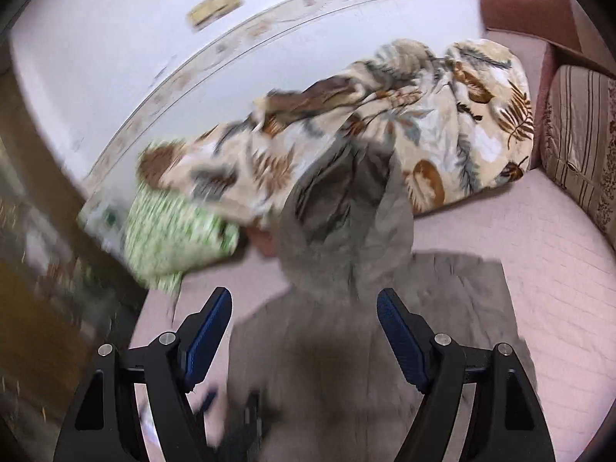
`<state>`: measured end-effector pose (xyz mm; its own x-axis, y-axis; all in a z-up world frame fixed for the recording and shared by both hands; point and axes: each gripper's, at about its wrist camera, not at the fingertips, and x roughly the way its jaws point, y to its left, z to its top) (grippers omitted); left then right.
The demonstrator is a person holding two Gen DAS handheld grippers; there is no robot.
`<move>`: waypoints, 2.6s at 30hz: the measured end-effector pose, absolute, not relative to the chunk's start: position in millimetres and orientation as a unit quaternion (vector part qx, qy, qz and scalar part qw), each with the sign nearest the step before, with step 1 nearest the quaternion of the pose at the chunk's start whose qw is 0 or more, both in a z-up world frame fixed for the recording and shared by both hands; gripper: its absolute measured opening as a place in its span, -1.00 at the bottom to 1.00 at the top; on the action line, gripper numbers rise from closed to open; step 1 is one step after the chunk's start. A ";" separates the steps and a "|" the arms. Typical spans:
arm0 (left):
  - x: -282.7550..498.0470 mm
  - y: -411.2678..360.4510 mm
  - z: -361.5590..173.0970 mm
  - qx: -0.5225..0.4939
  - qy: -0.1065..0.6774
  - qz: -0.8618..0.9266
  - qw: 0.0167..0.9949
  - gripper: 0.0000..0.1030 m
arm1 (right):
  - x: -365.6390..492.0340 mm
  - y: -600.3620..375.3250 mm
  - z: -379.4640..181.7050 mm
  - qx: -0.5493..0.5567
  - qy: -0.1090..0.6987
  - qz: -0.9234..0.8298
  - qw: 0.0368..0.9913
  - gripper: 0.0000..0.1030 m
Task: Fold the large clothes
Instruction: 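Move the right gripper to the hood and grasp its tip, then fold the held hood down onto the jacket body and open the right gripper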
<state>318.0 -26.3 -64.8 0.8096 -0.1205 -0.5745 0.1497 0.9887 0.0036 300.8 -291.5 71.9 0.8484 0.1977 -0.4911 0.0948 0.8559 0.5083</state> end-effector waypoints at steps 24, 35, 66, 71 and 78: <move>353.2 -30.1 -86.1 0.026 0.338 -0.080 0.937 0.47 | 585.1 -345.6 17.0 0.359 0.302 -0.063 0.881 0.38; 348.4 -44.8 -78.4 0.044 0.314 -0.083 0.945 0.47 | 515.1 -328.3 25.1 0.318 0.252 0.017 0.914 -0.83; 303.4 -34.7 -6.8 -0.063 0.270 -0.148 0.949 0.28 | 222.8 -231.9 -15.0 0.252 0.203 0.128 0.937 -0.85; 312.2 -45.7 -21.4 -0.041 0.297 -0.153 0.942 0.28 | 223.1 -221.3 -80.2 0.247 0.270 0.113 0.924 -0.85; 311.3 -83.1 -45.0 0.051 0.312 -0.155 0.936 0.28 | 254.9 -228.1 -160.1 0.270 0.352 0.083 0.893 -0.85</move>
